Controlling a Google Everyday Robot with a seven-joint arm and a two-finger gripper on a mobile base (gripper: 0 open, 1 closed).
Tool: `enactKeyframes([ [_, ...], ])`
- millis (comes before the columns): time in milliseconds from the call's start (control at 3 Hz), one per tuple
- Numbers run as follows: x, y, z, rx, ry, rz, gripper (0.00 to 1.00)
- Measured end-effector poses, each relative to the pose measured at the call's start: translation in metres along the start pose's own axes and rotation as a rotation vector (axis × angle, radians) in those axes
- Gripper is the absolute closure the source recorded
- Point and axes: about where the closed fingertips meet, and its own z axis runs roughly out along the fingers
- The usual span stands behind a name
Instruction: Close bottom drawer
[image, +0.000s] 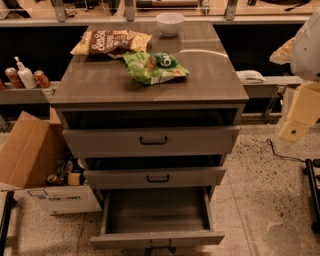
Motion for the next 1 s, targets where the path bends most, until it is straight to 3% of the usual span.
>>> enactKeyframes([
  [333,0.000,0.000,0.000,0.000,0.000,0.000,0.00],
  [667,0.002,0.008,0.022,-0.025,-0.060,-0.023,0.00],
  [1000,-0.002,0.032,0.082,-0.092,-0.147,-0.081,0.00],
])
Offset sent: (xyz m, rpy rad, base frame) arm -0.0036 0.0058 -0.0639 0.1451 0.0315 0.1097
